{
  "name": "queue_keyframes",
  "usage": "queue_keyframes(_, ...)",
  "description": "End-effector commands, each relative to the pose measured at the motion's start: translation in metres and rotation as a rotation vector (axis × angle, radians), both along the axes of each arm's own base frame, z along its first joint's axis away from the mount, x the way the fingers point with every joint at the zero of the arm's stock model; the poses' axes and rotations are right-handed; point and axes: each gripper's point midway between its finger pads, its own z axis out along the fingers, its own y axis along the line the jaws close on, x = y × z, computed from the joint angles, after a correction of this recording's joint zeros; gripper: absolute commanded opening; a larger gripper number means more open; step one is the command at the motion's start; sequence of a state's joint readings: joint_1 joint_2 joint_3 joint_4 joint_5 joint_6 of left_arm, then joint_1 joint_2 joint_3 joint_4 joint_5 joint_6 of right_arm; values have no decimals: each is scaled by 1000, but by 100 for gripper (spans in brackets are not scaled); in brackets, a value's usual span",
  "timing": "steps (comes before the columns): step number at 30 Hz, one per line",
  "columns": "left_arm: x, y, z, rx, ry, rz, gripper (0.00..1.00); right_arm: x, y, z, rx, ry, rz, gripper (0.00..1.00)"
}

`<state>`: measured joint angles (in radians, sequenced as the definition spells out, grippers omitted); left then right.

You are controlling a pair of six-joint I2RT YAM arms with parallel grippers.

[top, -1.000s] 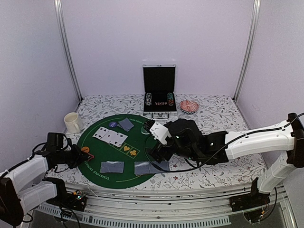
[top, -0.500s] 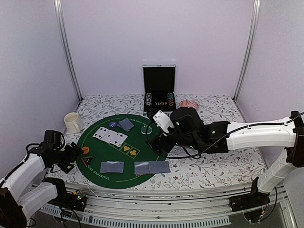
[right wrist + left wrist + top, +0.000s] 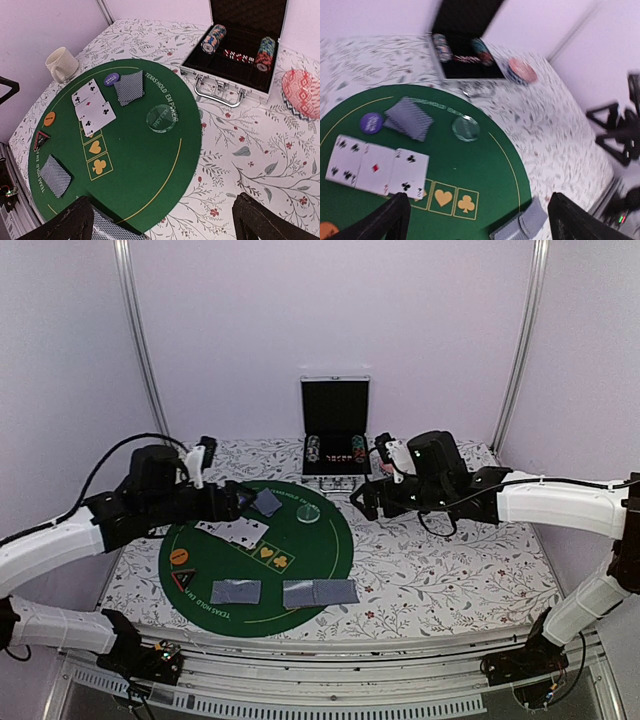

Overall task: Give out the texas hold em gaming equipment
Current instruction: Pick up the face-down deck piles from the poker table mat.

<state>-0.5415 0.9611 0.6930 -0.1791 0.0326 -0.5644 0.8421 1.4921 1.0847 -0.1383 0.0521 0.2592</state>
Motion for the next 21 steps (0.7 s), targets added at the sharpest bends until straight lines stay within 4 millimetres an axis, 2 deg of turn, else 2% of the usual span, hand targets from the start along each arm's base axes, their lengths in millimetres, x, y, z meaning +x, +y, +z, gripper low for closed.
queue_keyframes(1, -43, -130, 0, 325, -248, -628, 98, -16, -7, -23, 44, 147, -1, 99)
queue_keyframes(3, -78, -169, -25, 552, -308, -863, 98, -18, -10, -32, 34, 178, -5, 99)
queue_keyframes(4, -92, -181, -40, 650, -331, -959, 98, -19, -11, -37, 32, 200, -4, 99)
queue_keyframes(6, -116, -193, -73, 773, -295, -1128, 98, -22, -11, -50, 40, 265, -1, 99)
queue_keyframes(7, -121, -195, -87, 806, -261, -1173, 98, -25, -9, -56, 40, 296, 8, 99)
queue_keyframes(11, -115, -195, -128, 912, -183, -1198, 98, -34, -12, -85, 20, 397, -5, 99)
queue_keyframes(16, -83, -208, -157, 1009, -181, -1089, 98, -40, -12, -110, -9, 462, -10, 99)
queue_keyframes(19, -88, -218, -164, 960, -160, -1124, 98, -41, -13, -115, -14, 472, -11, 99)
queue_keyframes(21, -94, -214, -172, 947, -146, -1151, 98, -41, -14, -115, -16, 470, -14, 99)
